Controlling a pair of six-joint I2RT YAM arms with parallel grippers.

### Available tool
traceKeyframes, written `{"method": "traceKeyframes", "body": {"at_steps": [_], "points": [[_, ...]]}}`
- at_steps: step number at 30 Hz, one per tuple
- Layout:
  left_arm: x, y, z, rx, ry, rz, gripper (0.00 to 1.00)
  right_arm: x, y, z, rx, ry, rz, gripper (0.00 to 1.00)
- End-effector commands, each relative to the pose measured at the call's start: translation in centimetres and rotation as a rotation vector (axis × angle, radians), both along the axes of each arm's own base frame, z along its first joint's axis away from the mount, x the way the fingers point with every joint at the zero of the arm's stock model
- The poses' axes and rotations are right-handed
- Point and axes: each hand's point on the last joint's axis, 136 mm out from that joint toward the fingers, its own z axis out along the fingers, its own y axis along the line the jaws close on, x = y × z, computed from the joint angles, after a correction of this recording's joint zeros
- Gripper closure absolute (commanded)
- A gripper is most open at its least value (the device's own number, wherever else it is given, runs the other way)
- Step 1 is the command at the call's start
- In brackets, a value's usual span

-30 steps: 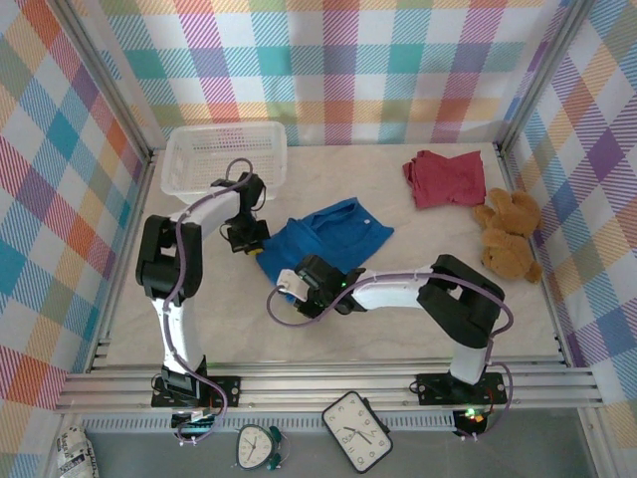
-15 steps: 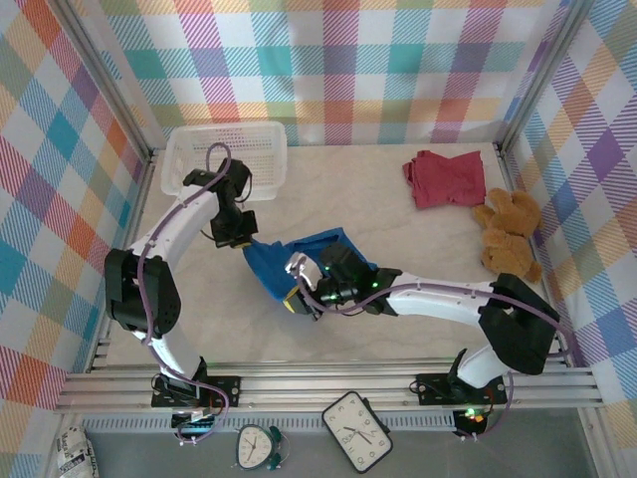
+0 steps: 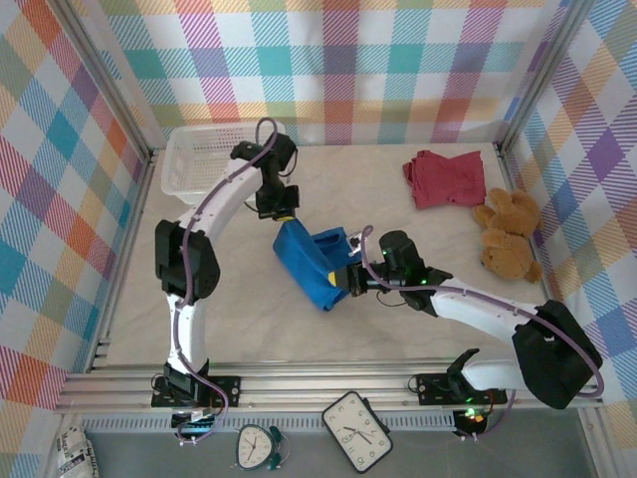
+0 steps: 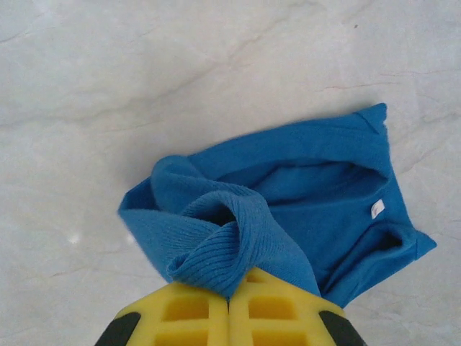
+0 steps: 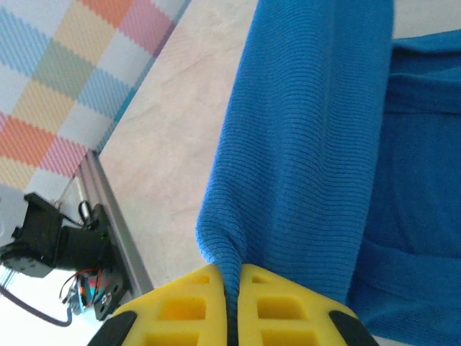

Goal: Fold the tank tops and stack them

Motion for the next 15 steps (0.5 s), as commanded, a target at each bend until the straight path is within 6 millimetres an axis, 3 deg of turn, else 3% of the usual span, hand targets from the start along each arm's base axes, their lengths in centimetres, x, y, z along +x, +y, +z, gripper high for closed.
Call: {"method": "traceKeyframes", "body": {"at_steps": [1,15], "points": [[0.6,-1.3,0.6,-0.016,-0.002,-0.02,0.99,0.8,-1.4,0.5,0.022,0.008,-0.031,0.93],[5.7,-6.7,-3.4,-0.143,-0.022,-0.024,0.94,6.4,-7.3,-4.4,-0.081,0.078,-0.195,0.91]]}}
